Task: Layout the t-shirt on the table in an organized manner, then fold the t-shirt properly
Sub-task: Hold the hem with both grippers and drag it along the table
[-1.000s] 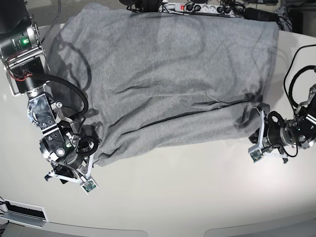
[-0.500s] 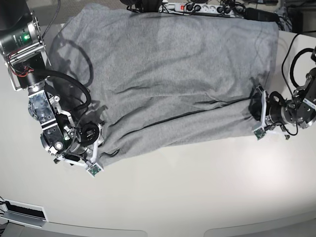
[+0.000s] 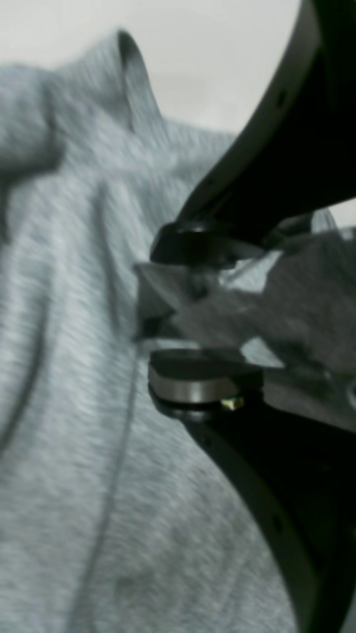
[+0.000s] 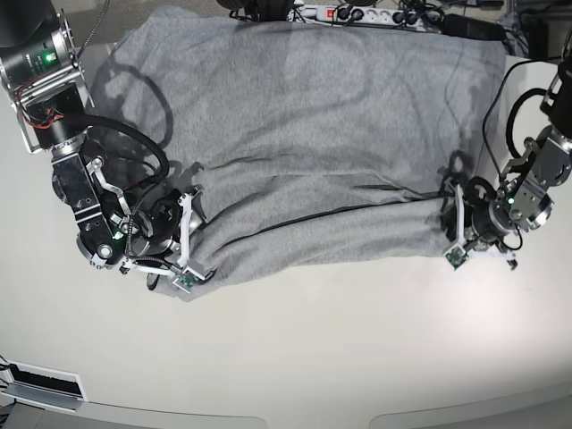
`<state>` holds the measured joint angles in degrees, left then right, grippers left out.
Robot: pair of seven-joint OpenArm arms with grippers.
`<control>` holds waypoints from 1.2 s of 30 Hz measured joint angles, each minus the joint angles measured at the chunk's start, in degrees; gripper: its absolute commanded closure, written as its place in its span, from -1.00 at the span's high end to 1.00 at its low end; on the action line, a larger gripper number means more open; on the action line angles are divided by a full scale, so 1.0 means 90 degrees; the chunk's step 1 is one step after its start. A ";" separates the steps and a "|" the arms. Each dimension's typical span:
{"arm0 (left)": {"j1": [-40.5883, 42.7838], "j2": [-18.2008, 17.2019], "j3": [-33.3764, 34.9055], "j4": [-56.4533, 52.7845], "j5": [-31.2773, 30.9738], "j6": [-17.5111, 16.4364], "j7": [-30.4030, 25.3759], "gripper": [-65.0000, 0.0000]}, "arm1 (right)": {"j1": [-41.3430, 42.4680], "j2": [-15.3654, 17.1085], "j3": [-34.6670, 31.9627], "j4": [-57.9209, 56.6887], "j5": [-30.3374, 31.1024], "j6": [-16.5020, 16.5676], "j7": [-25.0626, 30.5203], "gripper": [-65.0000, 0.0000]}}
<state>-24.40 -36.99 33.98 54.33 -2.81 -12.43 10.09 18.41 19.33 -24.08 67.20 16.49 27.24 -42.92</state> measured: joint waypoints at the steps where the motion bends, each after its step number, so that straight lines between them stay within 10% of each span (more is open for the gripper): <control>1: -0.0090 0.0017 0.0005 0.0000 0.0027 0.0102 -0.0005 -1.00 | -0.0027 0.0000 0.0000 0.0000 -0.0005 -0.0007 -0.0002 -0.04; 8: -0.0610 0.0034 0.0005 0.0000 -0.0073 0.0996 0.0209 -1.00 | -0.0051 0.0005 0.0017 0.0000 -0.0408 -0.1081 -0.0022 -0.04; 14: -0.0916 -0.0012 0.0007 0.0000 -0.0741 -0.0044 0.1258 -1.00 | -0.0036 0.0002 0.0015 0.0000 -0.0464 -0.1200 -0.0051 -0.04; 20: -0.0920 -0.0199 -0.0027 0.0005 -0.1945 -0.0202 0.1892 -1.00 | -0.0034 0.0075 0.0170 0.0000 -0.0515 -0.1615 -0.0238 -0.04; 26: -0.0765 -0.0146 -0.0027 0.0022 -0.2161 -0.1751 0.1987 -1.00 | -0.0022 0.0073 0.0192 0.0000 0.0265 -0.0493 -0.0566 -0.07; 30: -0.0792 -0.0211 -0.0029 0.0175 -0.2720 -0.2977 0.1999 -1.00 | -0.0015 0.0102 0.0192 0.0032 0.0296 -0.0005 -0.0454 -0.74; 31: -0.0789 -0.0206 -0.0029 0.0189 -0.2875 -0.3055 0.2001 -1.00 | -0.0017 0.0097 0.0192 0.0032 0.0296 0.0124 -0.0461 -1.00; 36: -0.0765 -0.0175 -0.0027 0.0304 -0.3208 -0.3048 0.2113 -1.00 | -0.0032 0.0151 0.0192 0.0032 0.0663 0.0950 -0.0612 -1.00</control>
<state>-31.29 -38.57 33.74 57.06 -31.68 -39.86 29.10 18.13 20.69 -22.35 67.48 22.46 35.79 -48.42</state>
